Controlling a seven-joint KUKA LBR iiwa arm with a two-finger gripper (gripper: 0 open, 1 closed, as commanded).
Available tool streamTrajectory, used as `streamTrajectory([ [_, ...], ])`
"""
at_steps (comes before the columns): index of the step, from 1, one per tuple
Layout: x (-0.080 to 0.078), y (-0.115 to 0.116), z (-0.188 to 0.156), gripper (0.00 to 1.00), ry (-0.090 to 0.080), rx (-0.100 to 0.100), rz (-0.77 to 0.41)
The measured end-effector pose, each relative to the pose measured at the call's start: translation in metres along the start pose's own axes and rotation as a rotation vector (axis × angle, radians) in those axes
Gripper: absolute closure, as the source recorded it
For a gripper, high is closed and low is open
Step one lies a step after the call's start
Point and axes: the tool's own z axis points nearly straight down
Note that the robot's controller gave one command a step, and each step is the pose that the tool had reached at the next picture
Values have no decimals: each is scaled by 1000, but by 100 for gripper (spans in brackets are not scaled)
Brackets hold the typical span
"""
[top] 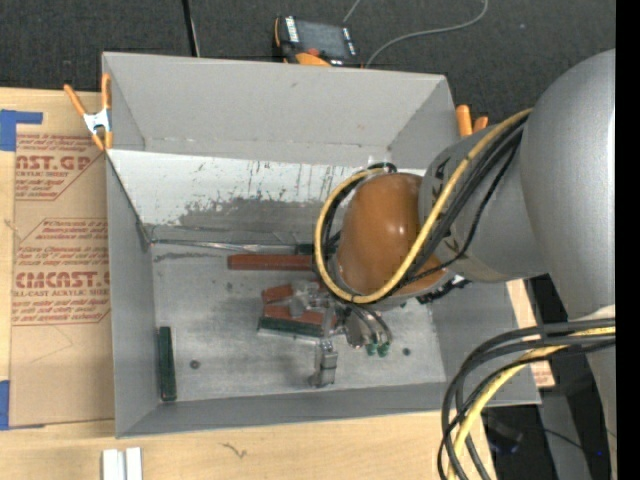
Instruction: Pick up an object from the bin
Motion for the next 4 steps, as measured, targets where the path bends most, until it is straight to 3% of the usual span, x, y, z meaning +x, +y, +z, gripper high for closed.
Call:
streamTrajectory([
  [1,-30,-38,14,0,-15,-1,174],
  [2,-31,-38,13,100,-14,-2,173],
  [3,-29,-38,15,0,-10,-2,173],
  [4,-25,-15,14,0,-15,1,-74],
])
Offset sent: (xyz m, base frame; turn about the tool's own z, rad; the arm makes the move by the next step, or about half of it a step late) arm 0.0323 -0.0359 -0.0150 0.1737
